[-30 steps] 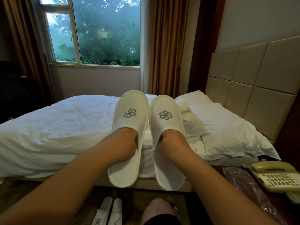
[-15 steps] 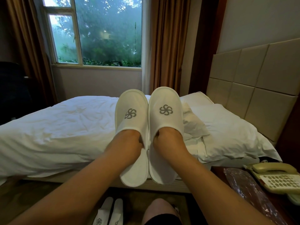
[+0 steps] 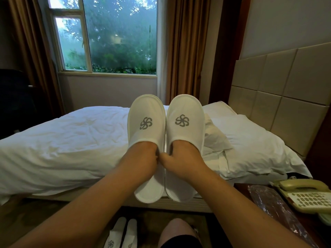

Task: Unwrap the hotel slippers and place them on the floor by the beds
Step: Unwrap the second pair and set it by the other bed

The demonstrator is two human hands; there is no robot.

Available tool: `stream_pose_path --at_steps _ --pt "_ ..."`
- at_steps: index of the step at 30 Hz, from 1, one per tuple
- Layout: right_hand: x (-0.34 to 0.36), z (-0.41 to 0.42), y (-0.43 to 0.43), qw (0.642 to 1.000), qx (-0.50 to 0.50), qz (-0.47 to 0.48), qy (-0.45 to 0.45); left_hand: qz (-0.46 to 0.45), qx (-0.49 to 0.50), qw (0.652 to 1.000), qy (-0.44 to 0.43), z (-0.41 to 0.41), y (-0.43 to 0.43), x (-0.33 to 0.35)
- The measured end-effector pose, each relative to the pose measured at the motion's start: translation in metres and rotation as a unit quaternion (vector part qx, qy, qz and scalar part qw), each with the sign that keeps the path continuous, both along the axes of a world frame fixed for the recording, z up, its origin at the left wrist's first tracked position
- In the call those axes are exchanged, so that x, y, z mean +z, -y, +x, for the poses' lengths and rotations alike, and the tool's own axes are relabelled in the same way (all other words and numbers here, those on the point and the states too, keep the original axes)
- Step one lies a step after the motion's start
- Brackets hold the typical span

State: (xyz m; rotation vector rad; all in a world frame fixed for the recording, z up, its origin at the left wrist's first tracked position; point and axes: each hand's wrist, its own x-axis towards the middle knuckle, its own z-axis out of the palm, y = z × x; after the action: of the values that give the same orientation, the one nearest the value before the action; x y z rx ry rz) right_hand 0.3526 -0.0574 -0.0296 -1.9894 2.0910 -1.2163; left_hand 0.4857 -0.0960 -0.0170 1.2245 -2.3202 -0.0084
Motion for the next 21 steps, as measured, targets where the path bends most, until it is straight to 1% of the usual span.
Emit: stream_pose_path --at_steps 1,2,4,7,8,11,14,17,19,21 --pt "0.003 0.002 -0.004 1.000 0.017 0.006 0.000 -0.001 -0.004 1.000 0.000 0.001 0.000 -0.001" --pt "0.002 0.002 0.000 1.000 0.013 0.020 -0.007 -0.001 -0.007 1.000 0.002 0.002 0.000 -0.001" --pt "0.003 0.003 0.000 1.000 0.007 0.013 -0.011 0.014 -0.018 1.000 -0.003 0.004 0.000 -0.003" --pt "0.001 0.008 -0.002 1.000 0.016 0.015 0.007 0.096 -0.038 0.994 -0.040 0.008 0.003 -0.007" --pt "-0.001 0.010 -0.003 1.000 0.020 0.016 0.009 0.105 -0.045 0.992 -0.058 0.009 0.003 -0.010" --pt "-0.003 0.014 -0.004 0.999 0.025 0.042 -0.001 0.098 -0.036 0.992 -0.073 0.016 0.003 -0.016" --pt "-0.004 0.014 -0.007 0.996 0.054 0.054 -0.033 0.061 -0.028 0.994 -0.081 0.022 0.006 -0.020" --pt "-0.006 0.019 -0.005 0.995 0.041 0.063 -0.058 0.053 -0.029 0.995 -0.081 0.024 0.005 -0.024" --pt "-0.011 0.025 0.000 0.995 0.016 0.066 -0.075 0.038 -0.027 0.997 -0.063 0.025 0.003 -0.026" --pt "-0.017 0.028 0.002 0.996 -0.014 0.048 -0.072 0.034 -0.068 0.996 -0.052 0.029 0.000 -0.025"
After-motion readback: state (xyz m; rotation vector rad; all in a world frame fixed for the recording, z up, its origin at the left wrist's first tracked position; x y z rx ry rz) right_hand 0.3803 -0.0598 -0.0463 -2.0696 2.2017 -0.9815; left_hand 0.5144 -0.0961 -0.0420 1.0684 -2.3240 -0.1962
